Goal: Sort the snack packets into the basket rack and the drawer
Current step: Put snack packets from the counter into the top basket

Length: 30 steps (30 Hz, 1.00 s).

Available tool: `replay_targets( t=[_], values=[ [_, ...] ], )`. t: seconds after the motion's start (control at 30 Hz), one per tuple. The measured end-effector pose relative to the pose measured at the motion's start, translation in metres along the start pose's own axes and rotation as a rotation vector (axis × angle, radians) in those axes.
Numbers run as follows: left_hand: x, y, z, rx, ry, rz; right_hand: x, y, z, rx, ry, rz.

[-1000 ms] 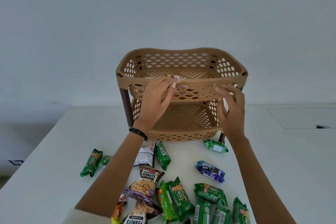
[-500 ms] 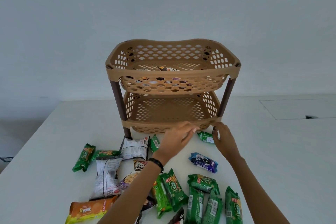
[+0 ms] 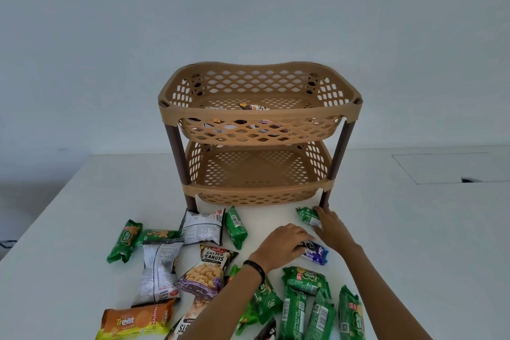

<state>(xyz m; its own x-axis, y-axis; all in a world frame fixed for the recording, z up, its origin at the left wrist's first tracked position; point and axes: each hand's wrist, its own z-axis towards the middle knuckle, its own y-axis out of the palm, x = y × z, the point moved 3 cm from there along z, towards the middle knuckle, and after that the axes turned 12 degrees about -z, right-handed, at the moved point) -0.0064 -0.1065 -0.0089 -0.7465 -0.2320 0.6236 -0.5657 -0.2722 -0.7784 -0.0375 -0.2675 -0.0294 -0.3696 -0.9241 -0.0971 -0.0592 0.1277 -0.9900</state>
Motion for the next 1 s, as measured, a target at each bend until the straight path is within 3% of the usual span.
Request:
replay_targets(
  t=[0.2,0.5,0.7,1.0],
  values=[
    [0.0,0.011,0.004,-0.09,-0.044,0.067,0.022,-0.004,-0.014,-0.046,0.096,0.077],
    [0.002,0.022,0.003,-0.057,-0.122,0.066,0.059,-0.02,-0.049,0.05,0.199,0.335],
    [0.001,0.022,0.001,-0.045,-0.119,0.057,0.067,-0.051,-0.058,0.109,0.16,0.404],
    [0.002,-0.01,-0.009,0.121,-0.108,-0.134,0.056,-0.113,-0.075,0.234,0.086,0.488]
  ],
)
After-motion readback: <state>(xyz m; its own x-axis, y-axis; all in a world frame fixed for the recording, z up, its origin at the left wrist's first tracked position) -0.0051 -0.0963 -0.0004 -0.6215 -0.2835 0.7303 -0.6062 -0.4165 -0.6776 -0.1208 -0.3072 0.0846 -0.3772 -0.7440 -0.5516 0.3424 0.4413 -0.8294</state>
